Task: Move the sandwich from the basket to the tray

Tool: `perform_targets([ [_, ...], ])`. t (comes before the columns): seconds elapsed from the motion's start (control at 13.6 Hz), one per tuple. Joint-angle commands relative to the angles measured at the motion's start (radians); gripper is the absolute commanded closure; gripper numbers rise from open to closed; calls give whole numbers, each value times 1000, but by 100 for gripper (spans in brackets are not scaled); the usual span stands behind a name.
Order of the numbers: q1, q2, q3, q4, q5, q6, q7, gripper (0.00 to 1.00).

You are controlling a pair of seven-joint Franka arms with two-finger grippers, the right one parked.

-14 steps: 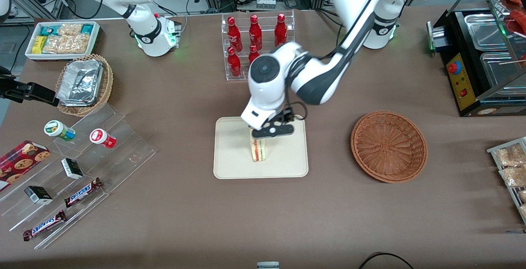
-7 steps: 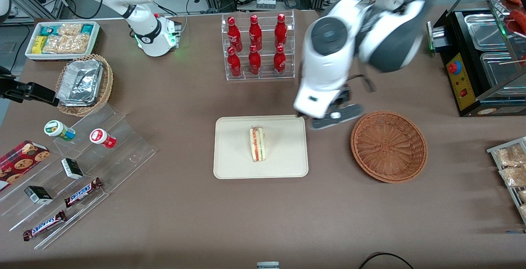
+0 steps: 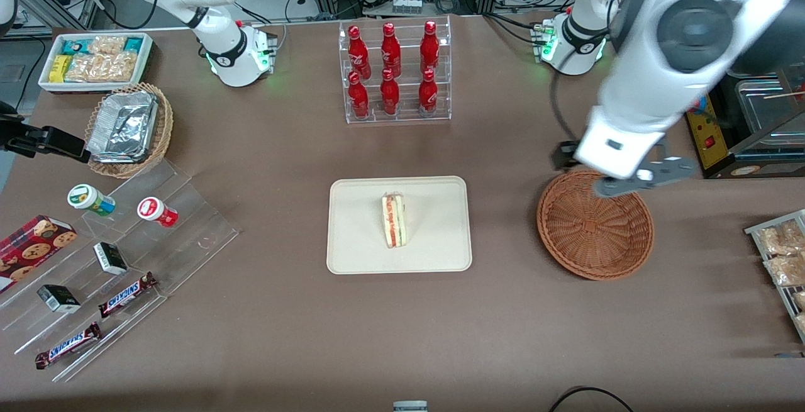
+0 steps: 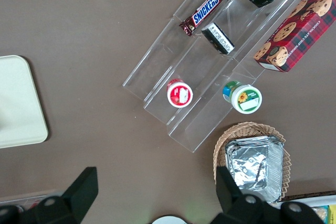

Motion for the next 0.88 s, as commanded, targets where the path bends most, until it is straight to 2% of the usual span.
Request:
perform_targets([
  [0.0,90,-53,41,-25,-68,-18,201,1],
  [0.59,93,-105,256,-71,-107,-34,532,1],
  [0.81,95,-99,273,-65,-105,-41,553,1],
])
